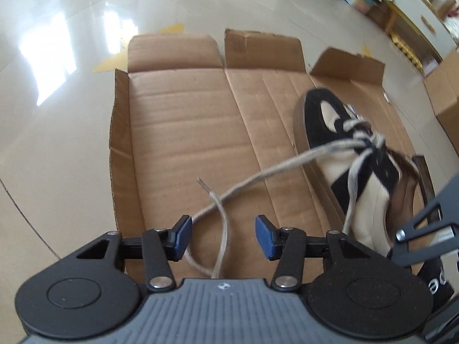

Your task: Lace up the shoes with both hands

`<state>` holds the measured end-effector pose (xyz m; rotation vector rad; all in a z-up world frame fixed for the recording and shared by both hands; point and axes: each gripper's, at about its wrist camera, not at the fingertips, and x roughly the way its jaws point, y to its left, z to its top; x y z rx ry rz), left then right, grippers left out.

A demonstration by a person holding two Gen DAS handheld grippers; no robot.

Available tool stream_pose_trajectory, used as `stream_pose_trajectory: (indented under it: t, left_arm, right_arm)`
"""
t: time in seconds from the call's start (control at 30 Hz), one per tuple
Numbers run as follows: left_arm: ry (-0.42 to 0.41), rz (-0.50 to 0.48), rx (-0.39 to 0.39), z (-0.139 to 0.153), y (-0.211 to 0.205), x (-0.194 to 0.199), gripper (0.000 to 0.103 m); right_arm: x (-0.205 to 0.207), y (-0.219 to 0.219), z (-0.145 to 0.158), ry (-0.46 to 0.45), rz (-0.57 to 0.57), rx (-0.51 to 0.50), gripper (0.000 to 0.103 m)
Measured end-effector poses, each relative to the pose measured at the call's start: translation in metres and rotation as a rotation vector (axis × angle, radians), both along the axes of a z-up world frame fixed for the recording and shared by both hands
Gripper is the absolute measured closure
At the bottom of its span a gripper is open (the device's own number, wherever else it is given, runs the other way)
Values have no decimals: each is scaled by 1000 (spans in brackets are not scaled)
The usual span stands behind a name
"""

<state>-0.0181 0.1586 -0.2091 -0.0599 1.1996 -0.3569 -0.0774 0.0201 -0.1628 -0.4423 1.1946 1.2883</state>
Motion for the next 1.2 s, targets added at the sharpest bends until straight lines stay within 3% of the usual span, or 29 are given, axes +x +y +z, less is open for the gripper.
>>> stream_pose_trajectory:
  t: [0.17, 0.27, 0.3, 0.33, 0.53, 0.73, 1.1, 1.2]
  left_arm:
    - [4, 9, 13, -3, -6, 7, 65]
    - [4, 19, 22, -6, -7, 8, 79]
    - [4, 21, 26, -7, -7, 7, 92]
    - [7, 17, 32, -7, -6, 7, 95]
    - [-1, -120, 111, 12, -13, -1, 99]
    - [1, -402, 259, 77, -36, -12, 99]
    - [-27, -655, 495, 197, -61, -31, 99]
    - [-16, -720, 537, 214, -70, -38, 99]
  right_arm:
    - [2, -10, 4, -7, -8, -7, 75]
    - [3, -16, 6, -11, -12, -11, 75]
    - [3, -19, 7, -13, -14, -12, 75]
    - [4, -21, 7, -14, -15, -14, 75]
    - [6, -35, 15, -30, -31, -17, 75]
    - [7, -59, 40, -75, -79, 5, 68]
    - [9, -88, 86, -145, -226, 124, 66]
    - [13, -94, 92, -171, -262, 135, 64]
